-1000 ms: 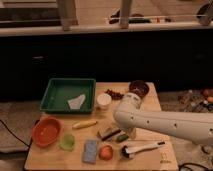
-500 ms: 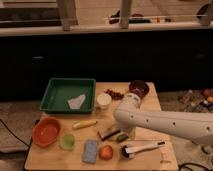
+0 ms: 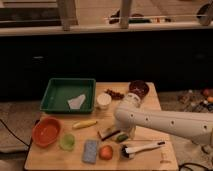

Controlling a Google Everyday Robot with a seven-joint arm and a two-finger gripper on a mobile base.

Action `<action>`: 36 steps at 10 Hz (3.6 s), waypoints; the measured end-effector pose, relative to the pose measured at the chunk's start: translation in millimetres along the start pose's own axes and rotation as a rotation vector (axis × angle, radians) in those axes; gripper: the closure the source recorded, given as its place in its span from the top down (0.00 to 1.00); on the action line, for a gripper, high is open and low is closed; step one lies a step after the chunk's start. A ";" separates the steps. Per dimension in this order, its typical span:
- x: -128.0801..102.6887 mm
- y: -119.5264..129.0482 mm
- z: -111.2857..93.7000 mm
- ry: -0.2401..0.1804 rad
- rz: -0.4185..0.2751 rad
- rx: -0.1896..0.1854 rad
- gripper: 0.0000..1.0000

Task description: Place eraser in tray

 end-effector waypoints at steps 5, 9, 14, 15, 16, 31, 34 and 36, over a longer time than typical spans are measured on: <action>-4.7 -9.1 3.6 -0.008 0.049 -0.016 0.80; -14.7 -19.3 -3.9 -0.005 0.208 -0.029 0.80; -36.3 -45.1 -13.4 -0.031 0.337 0.042 0.80; -38.9 -49.6 -13.3 -0.034 0.366 0.044 0.80; -40.1 -55.3 -12.4 -0.032 0.412 0.047 0.80; -21.4 -54.8 31.7 -0.048 0.726 0.052 0.80; -12.8 -54.8 34.8 -0.059 0.732 0.054 0.60; -9.4 -58.7 40.0 -0.064 0.729 0.054 0.37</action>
